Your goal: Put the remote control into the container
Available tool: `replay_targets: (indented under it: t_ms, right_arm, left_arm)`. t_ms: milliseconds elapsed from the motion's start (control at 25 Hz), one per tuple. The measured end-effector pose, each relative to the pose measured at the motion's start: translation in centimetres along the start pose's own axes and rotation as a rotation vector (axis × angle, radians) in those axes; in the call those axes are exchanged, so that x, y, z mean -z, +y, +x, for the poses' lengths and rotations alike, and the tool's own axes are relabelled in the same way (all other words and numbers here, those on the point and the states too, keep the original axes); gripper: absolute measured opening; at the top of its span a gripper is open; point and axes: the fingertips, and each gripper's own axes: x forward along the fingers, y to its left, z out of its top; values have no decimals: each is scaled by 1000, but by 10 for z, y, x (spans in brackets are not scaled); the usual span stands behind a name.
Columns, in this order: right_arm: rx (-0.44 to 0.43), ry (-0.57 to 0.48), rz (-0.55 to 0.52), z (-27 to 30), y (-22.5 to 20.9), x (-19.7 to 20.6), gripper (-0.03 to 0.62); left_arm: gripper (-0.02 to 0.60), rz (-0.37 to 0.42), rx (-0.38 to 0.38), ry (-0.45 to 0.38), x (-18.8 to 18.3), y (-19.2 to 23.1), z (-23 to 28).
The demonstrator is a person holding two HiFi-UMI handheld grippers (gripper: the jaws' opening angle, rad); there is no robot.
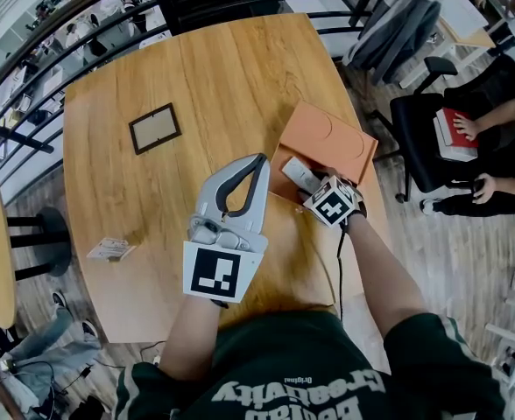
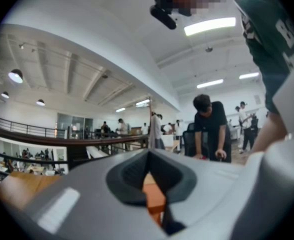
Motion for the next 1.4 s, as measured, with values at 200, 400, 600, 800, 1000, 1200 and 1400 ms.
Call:
replay_targets:
  t_ms: [200, 400, 600, 800, 1000, 1200, 1400]
  right_arm:
    - [12, -11, -35, 0, -2, -2, 262]
    - [-12, -54, 20, -8, 1, -8, 293]
    - [11, -79, 60, -21, -7, -15, 295]
    - [26, -149, 136, -41, -6, -27, 295]
    - [47, -219, 130, -69, 7, -43, 295]
    - [86, -308, 110, -101, 18, -64, 295]
    - [121, -402, 93, -135, 25, -88, 295]
  left_arm:
    - [-2, 1, -1, 5, -2, 5, 0]
    - [-2, 9, 8, 1, -3, 3, -1]
    - [-2, 10, 18, -9, -10, -1, -3]
    - [-2, 3, 11, -14, -15, -3, -10]
    - [-2, 6, 11, -31, -26, -8, -20]
    - [-2, -11, -6, -46, -37, -7, -33]
    - [-2, 2, -15, -67, -47, -7, -45]
